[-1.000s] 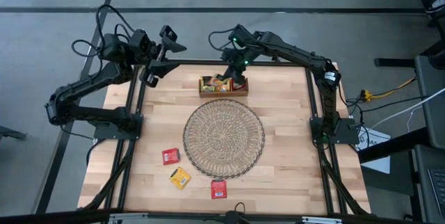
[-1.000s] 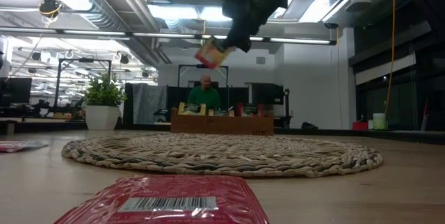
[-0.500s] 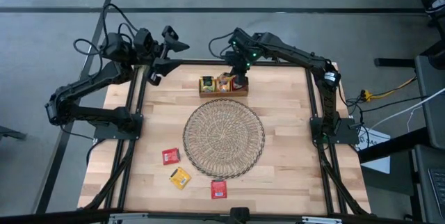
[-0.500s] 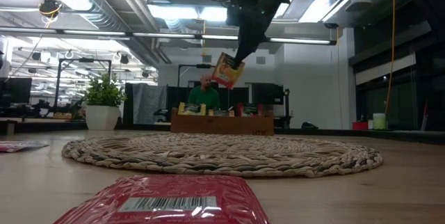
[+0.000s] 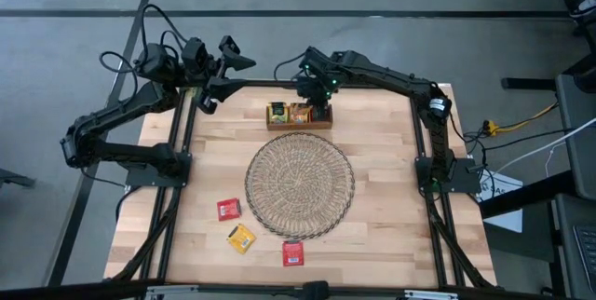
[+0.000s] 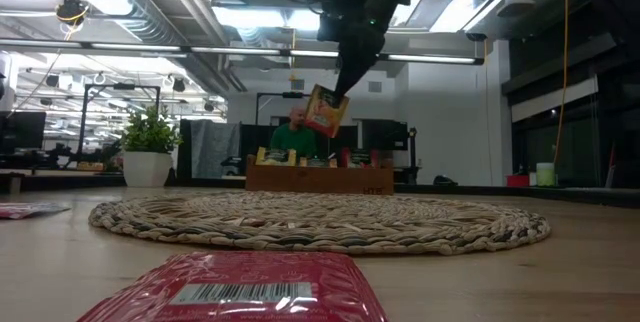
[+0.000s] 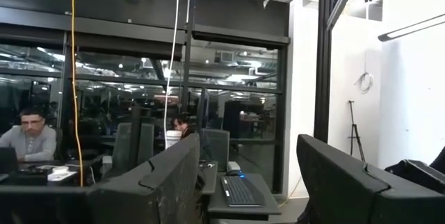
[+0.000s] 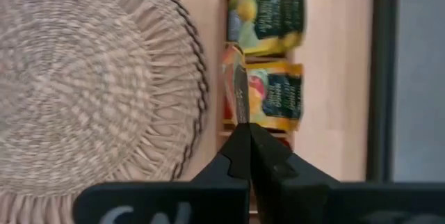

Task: Pick & Place Tea
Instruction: Put the top orange tea bag into the middle of the wooden organizer

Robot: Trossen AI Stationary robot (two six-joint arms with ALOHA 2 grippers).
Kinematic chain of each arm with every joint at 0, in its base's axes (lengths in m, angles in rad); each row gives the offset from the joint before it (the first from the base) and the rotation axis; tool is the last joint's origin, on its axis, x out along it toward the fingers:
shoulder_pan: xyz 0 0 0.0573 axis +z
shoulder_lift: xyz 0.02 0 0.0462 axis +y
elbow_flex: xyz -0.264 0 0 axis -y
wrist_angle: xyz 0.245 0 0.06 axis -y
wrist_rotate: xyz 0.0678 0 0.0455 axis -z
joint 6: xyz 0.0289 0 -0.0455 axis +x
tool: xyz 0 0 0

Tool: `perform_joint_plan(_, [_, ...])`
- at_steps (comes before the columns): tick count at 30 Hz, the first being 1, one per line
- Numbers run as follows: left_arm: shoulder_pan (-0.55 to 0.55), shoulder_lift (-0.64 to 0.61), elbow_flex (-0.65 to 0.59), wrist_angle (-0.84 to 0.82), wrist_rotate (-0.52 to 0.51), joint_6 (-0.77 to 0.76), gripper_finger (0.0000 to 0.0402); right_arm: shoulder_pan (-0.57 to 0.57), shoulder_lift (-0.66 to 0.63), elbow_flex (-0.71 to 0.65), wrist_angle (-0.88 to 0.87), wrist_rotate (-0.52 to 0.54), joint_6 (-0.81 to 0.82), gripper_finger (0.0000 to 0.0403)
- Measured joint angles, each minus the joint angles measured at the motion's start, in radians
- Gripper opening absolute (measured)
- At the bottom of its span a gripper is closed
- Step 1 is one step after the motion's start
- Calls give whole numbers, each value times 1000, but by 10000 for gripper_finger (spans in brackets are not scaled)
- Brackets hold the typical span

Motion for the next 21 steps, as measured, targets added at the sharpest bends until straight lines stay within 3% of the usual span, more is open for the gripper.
perform_joint_plan(21, [0,0,0,-2,0,-11,237,13,95,0,21,40,4,0])
